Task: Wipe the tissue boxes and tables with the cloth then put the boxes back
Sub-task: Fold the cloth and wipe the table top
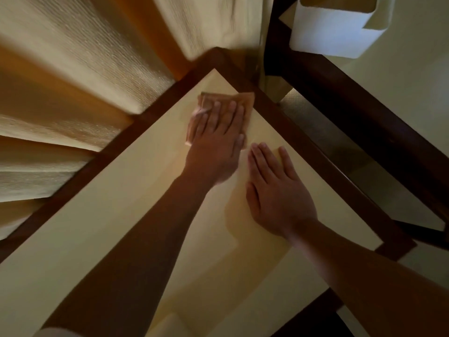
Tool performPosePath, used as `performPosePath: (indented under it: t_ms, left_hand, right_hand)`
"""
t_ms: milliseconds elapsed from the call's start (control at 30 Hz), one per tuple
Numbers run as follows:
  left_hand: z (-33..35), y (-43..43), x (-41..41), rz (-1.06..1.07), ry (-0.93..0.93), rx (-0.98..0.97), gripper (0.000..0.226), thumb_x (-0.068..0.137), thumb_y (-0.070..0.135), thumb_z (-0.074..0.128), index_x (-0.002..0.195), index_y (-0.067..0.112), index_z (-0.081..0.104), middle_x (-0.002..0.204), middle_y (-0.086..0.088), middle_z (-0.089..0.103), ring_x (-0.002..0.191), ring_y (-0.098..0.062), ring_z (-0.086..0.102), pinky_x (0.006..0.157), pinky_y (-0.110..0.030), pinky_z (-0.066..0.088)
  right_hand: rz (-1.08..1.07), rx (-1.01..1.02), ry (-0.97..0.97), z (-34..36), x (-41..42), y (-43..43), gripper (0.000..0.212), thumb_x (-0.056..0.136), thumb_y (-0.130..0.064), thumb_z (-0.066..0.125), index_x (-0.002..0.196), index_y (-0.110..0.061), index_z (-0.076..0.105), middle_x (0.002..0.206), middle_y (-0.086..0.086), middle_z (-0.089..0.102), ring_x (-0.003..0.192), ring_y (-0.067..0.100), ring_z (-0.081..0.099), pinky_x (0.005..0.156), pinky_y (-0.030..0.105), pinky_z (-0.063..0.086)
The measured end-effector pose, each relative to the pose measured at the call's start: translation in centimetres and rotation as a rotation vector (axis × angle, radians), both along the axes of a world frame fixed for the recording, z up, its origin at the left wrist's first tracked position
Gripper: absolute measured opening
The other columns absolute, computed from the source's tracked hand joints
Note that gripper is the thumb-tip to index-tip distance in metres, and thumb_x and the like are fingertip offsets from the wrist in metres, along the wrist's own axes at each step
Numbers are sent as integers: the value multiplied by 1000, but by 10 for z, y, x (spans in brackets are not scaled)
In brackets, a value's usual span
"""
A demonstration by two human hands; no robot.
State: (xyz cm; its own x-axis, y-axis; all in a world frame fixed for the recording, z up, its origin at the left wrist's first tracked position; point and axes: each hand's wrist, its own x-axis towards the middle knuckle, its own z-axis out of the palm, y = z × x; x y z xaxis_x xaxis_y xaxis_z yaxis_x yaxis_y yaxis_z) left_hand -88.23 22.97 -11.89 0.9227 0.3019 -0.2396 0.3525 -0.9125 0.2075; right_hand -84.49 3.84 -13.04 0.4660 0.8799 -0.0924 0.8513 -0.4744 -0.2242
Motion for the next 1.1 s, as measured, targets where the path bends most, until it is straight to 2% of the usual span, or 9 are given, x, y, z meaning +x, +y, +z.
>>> performPosePath:
  t_ms: [167, 233, 300, 433, 533, 633, 900, 1100]
  left_hand:
    - [-3, 52, 46, 274, 18, 81, 68, 106, 42, 15, 169, 18, 5, 177, -7, 2, 163, -33, -1, 130, -53, -2]
    - [-5, 55, 68, 287, 11, 61, 68, 106, 41, 16, 169, 17, 6, 177, -7, 2, 163, -36, -1, 129, -56, 0]
    - [-7, 43, 69, 222, -1, 65, 66, 107, 41, 14, 169, 19, 5, 177, -7, 1, 163, -35, -2, 129, -54, -3]
    - [-10, 12, 23, 138, -49, 52, 65, 108, 44, 11, 169, 19, 7, 177, -6, 3, 163, -33, -3, 129, -49, -6]
    - [-13, -10, -10, 247, -68, 20, 68, 107, 45, 12, 169, 16, 10, 177, -7, 8, 163, -34, 0, 130, -52, -3]
    - [-13, -34, -32, 340, -48, 8, 70, 106, 46, 10, 169, 14, 7, 177, -8, 4, 163, -33, -3, 131, -53, -4]
    - [-7, -90, -74, 453, -45, -11, 70, 107, 44, 14, 169, 12, 6, 177, -8, 2, 163, -33, -7, 128, -47, -14]
    - [0, -131, -103, 550, -50, -61, 64, 114, 40, 26, 169, 14, 5, 177, -6, 0, 163, -32, -8, 125, -43, -17]
  right_hand:
    - [0, 17, -18, -3, 1, 0, 64, 109, -36, 25, 162, 0, 20, 170, 17, 20, 161, 29, 7, 129, 54, 9]
    - [-5, 23, -18, -4, 1, 0, 64, 109, -37, 25, 162, -1, 21, 170, 17, 20, 161, 28, 7, 129, 54, 8]
    - [-7, 24, -12, -4, 2, -1, 64, 109, -37, 25, 162, -2, 21, 170, 16, 20, 161, 28, 6, 129, 53, 8]
    - [-7, 31, -23, -3, 1, 0, 64, 109, -36, 24, 162, -1, 20, 170, 17, 20, 161, 27, 6, 129, 53, 9]
    - [-8, 40, -31, -4, 0, 0, 63, 109, -35, 24, 162, 0, 22, 170, 18, 21, 161, 28, 8, 129, 54, 9]
    - [-13, 58, -31, -5, 1, 1, 63, 109, -35, 23, 161, 0, 23, 169, 18, 22, 160, 28, 10, 129, 54, 10]
    - [21, 105, -75, -9, 1, 1, 62, 109, -34, 26, 159, 2, 28, 167, 22, 27, 159, 33, 16, 128, 56, 10]
    - [117, 238, -115, -12, -2, -11, 54, 108, -26, 33, 151, 3, 44, 155, 23, 47, 150, 38, 38, 125, 54, 24]
